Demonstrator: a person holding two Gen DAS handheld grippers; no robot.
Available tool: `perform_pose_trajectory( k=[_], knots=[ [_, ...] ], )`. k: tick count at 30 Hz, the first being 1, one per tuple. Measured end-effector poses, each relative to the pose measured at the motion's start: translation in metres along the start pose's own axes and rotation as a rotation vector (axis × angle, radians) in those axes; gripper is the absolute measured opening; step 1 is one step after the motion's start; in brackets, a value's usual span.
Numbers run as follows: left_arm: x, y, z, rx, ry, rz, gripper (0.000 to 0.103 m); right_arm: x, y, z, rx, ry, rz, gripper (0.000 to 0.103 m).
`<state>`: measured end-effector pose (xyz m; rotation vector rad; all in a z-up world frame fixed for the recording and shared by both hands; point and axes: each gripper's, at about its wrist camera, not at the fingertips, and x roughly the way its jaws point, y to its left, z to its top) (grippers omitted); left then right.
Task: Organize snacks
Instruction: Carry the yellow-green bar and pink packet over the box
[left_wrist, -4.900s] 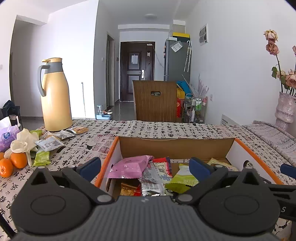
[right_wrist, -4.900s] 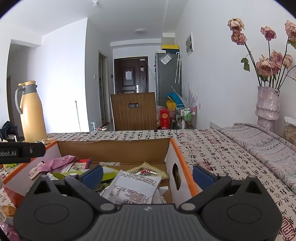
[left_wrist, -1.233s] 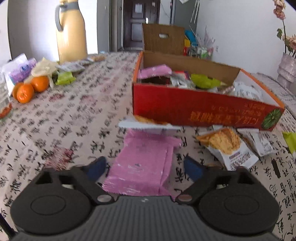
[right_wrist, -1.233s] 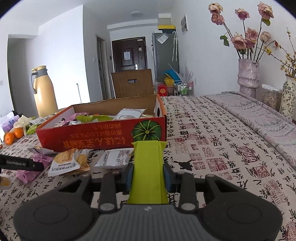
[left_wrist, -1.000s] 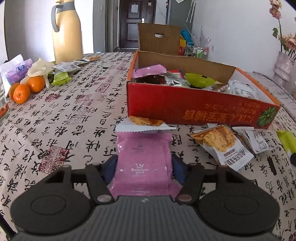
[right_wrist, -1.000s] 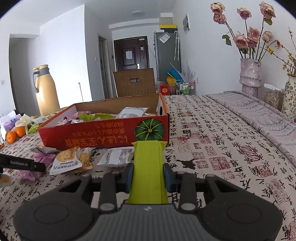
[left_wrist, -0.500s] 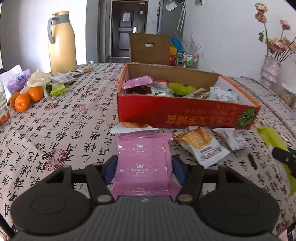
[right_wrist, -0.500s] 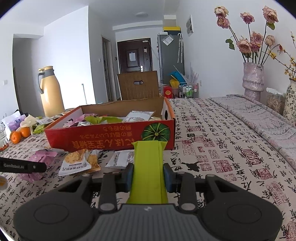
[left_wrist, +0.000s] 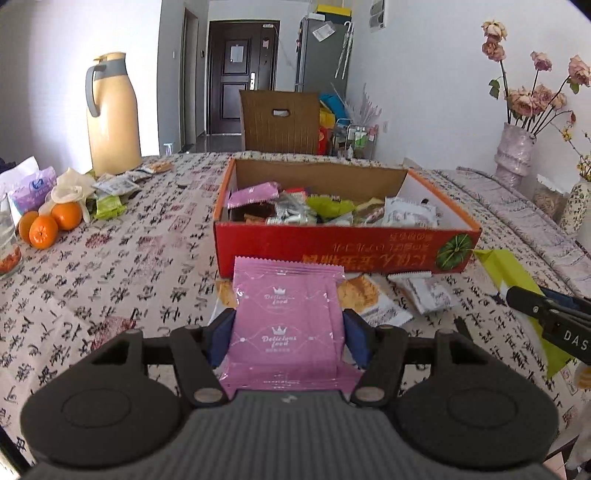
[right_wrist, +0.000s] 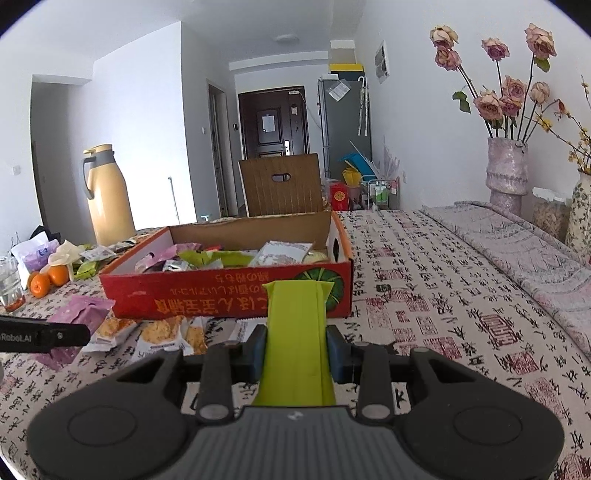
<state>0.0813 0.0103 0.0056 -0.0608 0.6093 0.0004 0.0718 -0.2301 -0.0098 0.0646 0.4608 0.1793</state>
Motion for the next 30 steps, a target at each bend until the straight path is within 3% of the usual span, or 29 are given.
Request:
perform_pose_trajectory(
  k=[14, 24, 30],
  knots=[
    [0.025, -0.019, 0.063, 0.017, -0.098, -0.003, 0.063, 0.044, 0.005, 0.052, -0.021, -0.076, 0.044, 0.033],
    [0.068, -0.023, 0.108, 0.005, -0.148, 0.007, 0.063, 0.102, 0.012, 0.093, -0.041, -0.112, 0.045, 0.033],
    [0.104, -0.021, 0.125, -0.02, -0.138, 0.036, 0.063, 0.142, 0.014, 0.105, -0.026, -0.107, 0.039, 0.033]
  ],
)
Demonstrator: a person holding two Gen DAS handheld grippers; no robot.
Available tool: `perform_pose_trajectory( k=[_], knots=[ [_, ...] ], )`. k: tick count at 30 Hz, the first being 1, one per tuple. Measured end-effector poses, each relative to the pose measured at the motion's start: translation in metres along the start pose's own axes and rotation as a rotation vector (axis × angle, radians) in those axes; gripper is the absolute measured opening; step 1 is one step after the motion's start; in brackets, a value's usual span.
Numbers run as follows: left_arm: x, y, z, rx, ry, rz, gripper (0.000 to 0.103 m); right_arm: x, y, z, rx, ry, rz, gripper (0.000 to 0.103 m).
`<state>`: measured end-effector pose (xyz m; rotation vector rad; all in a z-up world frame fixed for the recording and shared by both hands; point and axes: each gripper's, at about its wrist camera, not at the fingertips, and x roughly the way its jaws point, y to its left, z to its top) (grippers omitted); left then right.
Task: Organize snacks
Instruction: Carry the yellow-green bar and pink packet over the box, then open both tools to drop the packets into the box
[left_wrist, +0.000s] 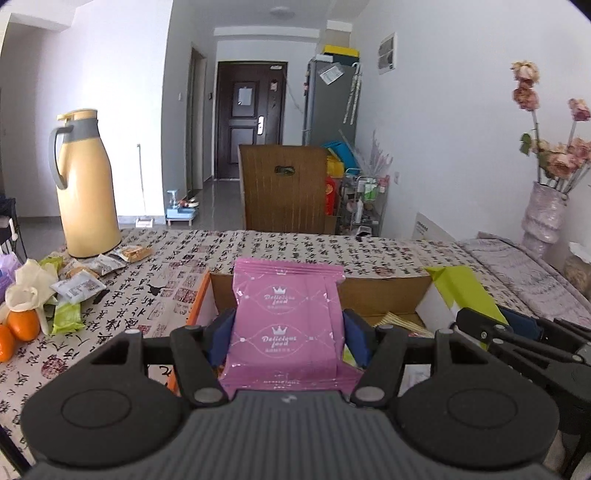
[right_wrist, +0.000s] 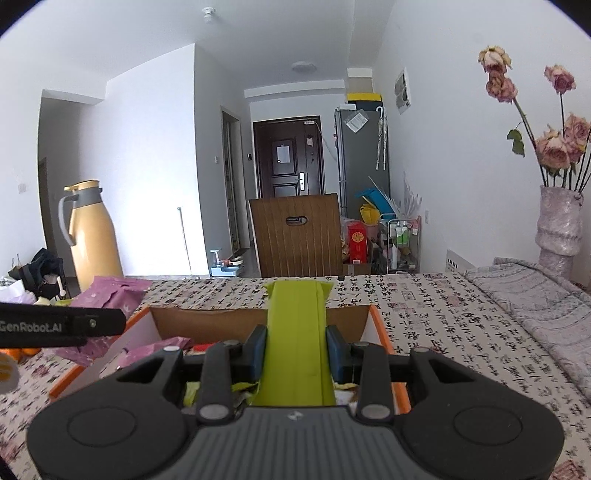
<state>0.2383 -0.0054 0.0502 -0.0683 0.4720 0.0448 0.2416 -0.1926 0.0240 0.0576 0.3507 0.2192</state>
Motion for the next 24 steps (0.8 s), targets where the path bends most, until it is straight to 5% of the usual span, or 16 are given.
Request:
perform_pose_trajectory(
  k=[10, 12, 15, 17, 20, 24],
  knots=[
    [0.036, 0.012, -0.017, -0.026, 0.076, -0.021, 0.066, 0.03, -0.007, -0.019, 0.013, 0.084, 0.008, 0.034],
    [0.032, 0.014, -0.017, -0.031, 0.06, -0.016, 0.085, 0.03, -0.006, -0.02, 0.017, 0.086, 0.0, 0.033],
    [0.026, 0.015, -0.017, -0.045, 0.023, 0.015, 0.103, 0.026, -0.013, -0.02, 0.045, 0.075, -0.009, 0.055],
    [0.025, 0.015, -0.016, -0.053, 0.016, 0.02, 0.103, 0.022, -0.018, -0.02, 0.063, 0.053, -0.02, 0.09],
    [0.028, 0.016, -0.016, -0.059, 0.026, 0.028, 0.103, 0.018, -0.021, -0.019, 0.081, 0.031, -0.021, 0.103],
    [0.027, 0.015, -0.017, -0.058, 0.026, 0.034, 0.103, 0.02, -0.023, -0.02, 0.089, 0.039, -0.017, 0.103]
  ],
)
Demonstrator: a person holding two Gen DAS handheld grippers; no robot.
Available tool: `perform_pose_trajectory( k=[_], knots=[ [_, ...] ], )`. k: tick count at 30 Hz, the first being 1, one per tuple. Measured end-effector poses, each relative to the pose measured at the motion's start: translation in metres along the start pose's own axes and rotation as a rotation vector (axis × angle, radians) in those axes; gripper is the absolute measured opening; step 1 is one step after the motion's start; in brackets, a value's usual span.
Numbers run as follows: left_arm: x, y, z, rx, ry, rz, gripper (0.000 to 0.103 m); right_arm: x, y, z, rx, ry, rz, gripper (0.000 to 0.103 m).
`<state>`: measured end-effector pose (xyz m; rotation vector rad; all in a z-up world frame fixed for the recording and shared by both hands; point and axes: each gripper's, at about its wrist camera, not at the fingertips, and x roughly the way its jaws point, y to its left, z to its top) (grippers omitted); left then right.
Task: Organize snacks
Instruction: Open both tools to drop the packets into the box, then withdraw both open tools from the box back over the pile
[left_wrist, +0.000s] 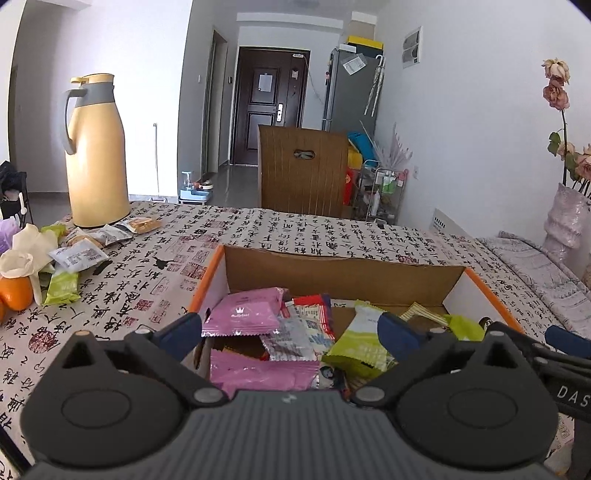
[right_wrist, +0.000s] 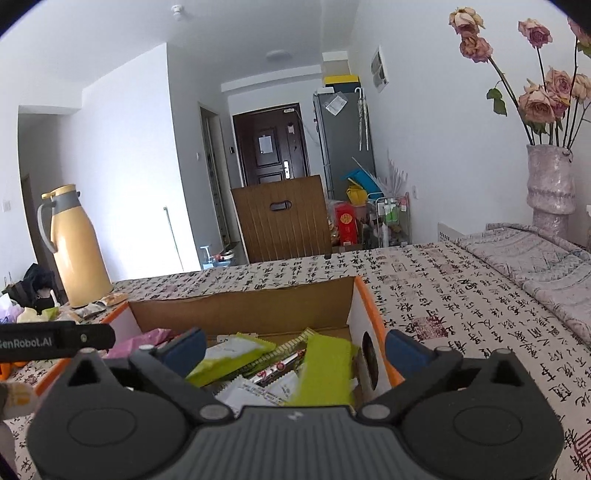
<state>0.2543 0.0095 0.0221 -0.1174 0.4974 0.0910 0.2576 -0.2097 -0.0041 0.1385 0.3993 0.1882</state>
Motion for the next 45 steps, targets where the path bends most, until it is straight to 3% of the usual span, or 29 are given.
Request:
perform_pose_trajectory(
  k=[10, 25, 35, 45],
  knots=[
    [-0.009, -0.004, 0.004, 0.0, -0.006, 0.009, 0.103, -0.005, 0.005, 0.005, -0.016, -0.015, -0.015, 0.103],
    [-0.048, 0.003, 0.0, 0.019, -0.017, 0.009, 0.103, -0.047, 0.013, 0.007, -0.039, -0.024, -0.001, 0.103],
    [-0.068, 0.025, -0.031, 0.028, 0.02, 0.005, 0.103, -0.073, 0.02, -0.014, -0.04, 0.037, 0.003, 0.103],
    [-0.076, 0.043, -0.07, 0.051, 0.089, 0.018, 0.103, -0.082, 0.024, -0.049, -0.092, 0.154, -0.005, 0.103]
  ],
)
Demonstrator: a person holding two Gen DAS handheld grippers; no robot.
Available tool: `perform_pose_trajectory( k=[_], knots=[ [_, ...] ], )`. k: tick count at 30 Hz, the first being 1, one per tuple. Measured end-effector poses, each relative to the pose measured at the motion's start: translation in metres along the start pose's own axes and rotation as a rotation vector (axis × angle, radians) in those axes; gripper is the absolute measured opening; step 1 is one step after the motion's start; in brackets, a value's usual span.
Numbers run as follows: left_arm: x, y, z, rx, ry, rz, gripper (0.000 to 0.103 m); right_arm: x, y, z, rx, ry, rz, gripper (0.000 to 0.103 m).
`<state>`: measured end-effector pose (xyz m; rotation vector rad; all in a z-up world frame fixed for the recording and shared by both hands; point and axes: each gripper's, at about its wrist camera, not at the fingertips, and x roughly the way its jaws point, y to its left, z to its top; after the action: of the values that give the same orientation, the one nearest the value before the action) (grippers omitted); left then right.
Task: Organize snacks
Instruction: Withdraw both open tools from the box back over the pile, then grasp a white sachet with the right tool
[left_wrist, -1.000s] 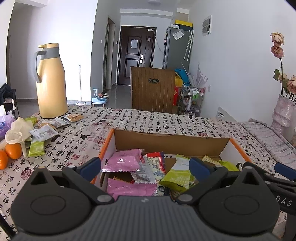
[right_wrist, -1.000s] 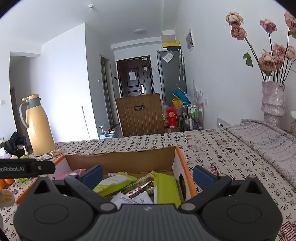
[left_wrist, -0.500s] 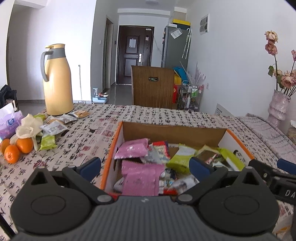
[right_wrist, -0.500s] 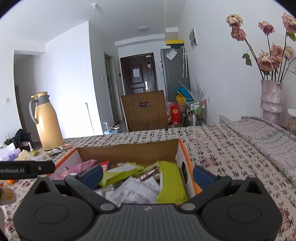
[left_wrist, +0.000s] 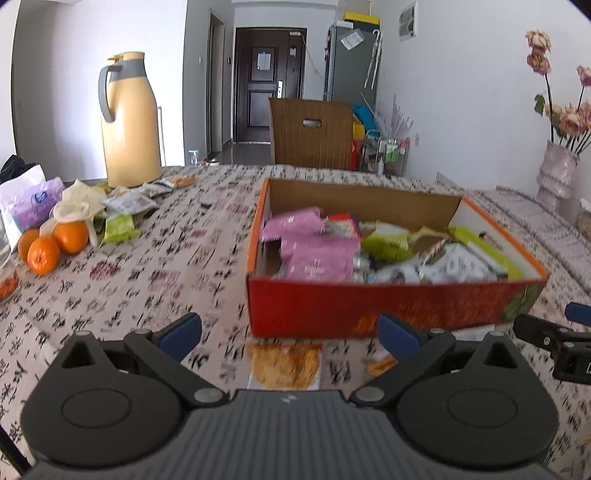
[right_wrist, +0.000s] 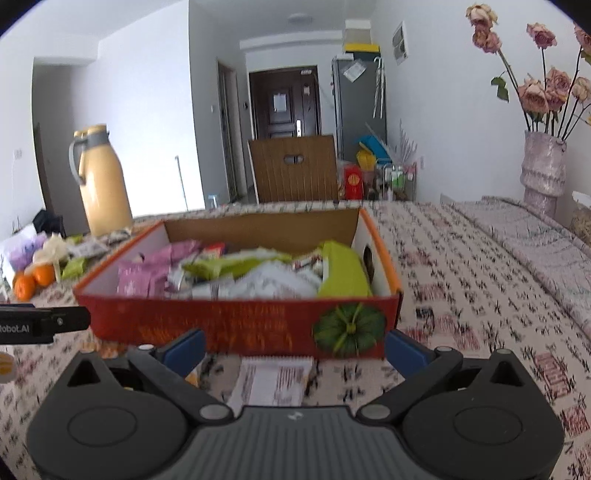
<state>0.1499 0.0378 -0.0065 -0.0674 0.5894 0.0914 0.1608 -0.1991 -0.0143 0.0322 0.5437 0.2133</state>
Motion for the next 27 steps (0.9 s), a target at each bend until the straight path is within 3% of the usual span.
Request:
perform_pose_trajectory(
  k=[12, 18, 23, 27],
  knots=[
    [0.017, 0.007, -0.022, -0.008, 0.039, 0.009, 0.103, 0.024, 0.009, -0.011, -0.036, 0.138, -0.006, 0.103],
    [0.022, 0.01, -0.024, -0.032, 0.05, 0.0, 0.103, 0.05, 0.017, -0.011, -0.048, 0.217, -0.057, 0.103],
    [0.026, 0.011, -0.024, -0.037, 0.061, -0.008, 0.103, 0.065, 0.013, -0.015, -0.017, 0.251, -0.086, 0.103],
    [0.027, 0.011, -0.025, -0.038, 0.066, -0.01, 0.103, 0.066, 0.012, -0.018, -0.013, 0.224, -0.094, 0.103]
  ],
)
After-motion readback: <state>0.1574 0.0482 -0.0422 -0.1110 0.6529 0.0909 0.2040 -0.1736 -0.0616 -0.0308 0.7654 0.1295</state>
